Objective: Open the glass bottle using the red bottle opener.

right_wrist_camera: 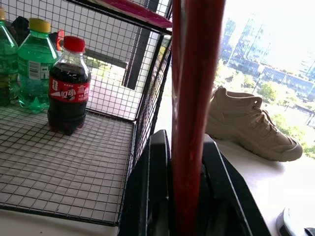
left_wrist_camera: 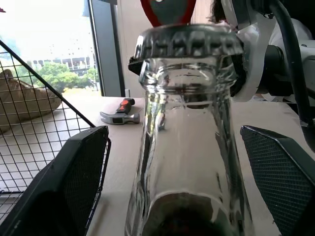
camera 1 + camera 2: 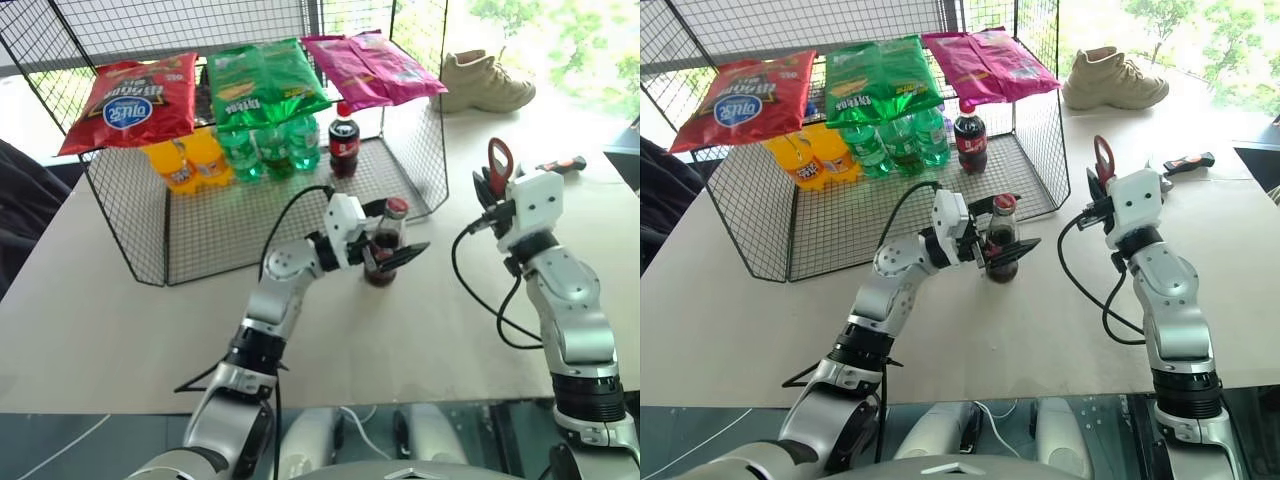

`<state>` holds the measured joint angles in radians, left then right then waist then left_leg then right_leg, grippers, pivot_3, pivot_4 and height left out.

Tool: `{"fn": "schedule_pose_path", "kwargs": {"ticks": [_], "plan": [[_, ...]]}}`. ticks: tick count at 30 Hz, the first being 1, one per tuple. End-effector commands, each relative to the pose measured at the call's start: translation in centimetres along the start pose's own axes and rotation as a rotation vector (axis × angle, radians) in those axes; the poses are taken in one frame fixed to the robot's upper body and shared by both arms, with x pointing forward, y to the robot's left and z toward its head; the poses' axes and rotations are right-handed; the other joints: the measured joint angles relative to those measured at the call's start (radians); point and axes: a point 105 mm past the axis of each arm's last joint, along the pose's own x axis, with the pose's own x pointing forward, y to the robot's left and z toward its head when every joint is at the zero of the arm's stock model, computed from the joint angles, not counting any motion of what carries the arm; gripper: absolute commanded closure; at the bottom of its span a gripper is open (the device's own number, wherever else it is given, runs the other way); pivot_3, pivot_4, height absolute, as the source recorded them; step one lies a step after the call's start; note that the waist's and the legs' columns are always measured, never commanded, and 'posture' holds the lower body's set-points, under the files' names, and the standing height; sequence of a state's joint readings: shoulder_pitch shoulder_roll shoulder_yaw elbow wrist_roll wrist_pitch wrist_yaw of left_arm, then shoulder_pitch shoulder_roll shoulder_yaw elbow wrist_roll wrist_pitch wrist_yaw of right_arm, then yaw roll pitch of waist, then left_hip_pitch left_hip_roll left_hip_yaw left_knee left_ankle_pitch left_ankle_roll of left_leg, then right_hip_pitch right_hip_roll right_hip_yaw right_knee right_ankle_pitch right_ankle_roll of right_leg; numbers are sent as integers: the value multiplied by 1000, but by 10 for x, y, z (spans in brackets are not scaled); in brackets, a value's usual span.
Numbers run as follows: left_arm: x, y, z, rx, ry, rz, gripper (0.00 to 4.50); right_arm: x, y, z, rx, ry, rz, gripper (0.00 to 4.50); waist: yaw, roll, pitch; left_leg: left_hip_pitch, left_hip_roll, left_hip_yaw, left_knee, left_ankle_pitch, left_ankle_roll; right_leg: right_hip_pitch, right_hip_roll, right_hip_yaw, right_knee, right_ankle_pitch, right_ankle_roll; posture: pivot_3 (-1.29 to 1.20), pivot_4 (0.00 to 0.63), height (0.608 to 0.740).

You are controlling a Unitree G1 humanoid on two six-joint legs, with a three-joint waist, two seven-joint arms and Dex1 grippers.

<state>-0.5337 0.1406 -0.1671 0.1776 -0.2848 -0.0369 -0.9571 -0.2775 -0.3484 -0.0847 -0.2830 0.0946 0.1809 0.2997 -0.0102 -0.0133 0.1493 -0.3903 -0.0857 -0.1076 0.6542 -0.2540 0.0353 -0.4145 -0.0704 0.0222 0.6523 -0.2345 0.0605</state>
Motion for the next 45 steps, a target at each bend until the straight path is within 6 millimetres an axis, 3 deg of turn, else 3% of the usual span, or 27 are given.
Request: {"fn": "schedule_pose_path", "kwargs": {"ticks": [1, 3, 8, 24, 25, 28, 45], "plan": [[3, -1, 0, 22, 6, -23, 64, -1, -2, 12, -17, -52, -12, 4500, 0, 0, 0, 0, 0, 0, 0, 0, 0, 0, 0, 0, 0, 0, 0, 0, 150, 740], [2, -2, -4, 16, 19, -29, 64, -2, -3, 12, -18, -51, -14, 4500, 0, 0, 0, 0, 0, 0, 0, 0, 0, 0, 0, 0, 0, 0, 0, 0, 150, 740], [-2, -4, -10, -2, 43, -31, 2140, -2, -3, 13, -21, -51, -15, 4500, 0, 0, 0, 0, 0, 0, 0, 0, 0, 0, 0, 0, 0, 0, 0, 0, 150, 740], [-3, -3, -2, -33, -5, -24, 2160, -1, 6, 11, -17, -50, 20, 4500, 0, 0, 0, 3, 0, 1, 0, 0, 0, 2, 0, 1, 1, 0, 0, 0, 150, 740], [-3, -4, -2, -30, -4, -25, 1151, -1, 7, 11, -16, -50, 21, 4500, 0, 0, 0, 3, 0, 1, 0, 0, 0, 2, 0, 2, 1, 0, 0, 0, 150, 740], [-3, -3, -1, -15, -9, -18, 44, -1, 7, 11, -16, -48, 23, 4500, 0, 0, 0, 3, 0, 1, 0, 0, 0, 2, 0, 2, 1, 0, 0, 0, 150, 740], [-3, -2, 10, 2, -59, -24, 44, 0, 8, 8, -10, -41, 27, 4500, 0, 0, 0, 3, 0, 2, -1, 0, 0, 2, 0, 2, 1, 0, 0, 0, 150, 740]]}}
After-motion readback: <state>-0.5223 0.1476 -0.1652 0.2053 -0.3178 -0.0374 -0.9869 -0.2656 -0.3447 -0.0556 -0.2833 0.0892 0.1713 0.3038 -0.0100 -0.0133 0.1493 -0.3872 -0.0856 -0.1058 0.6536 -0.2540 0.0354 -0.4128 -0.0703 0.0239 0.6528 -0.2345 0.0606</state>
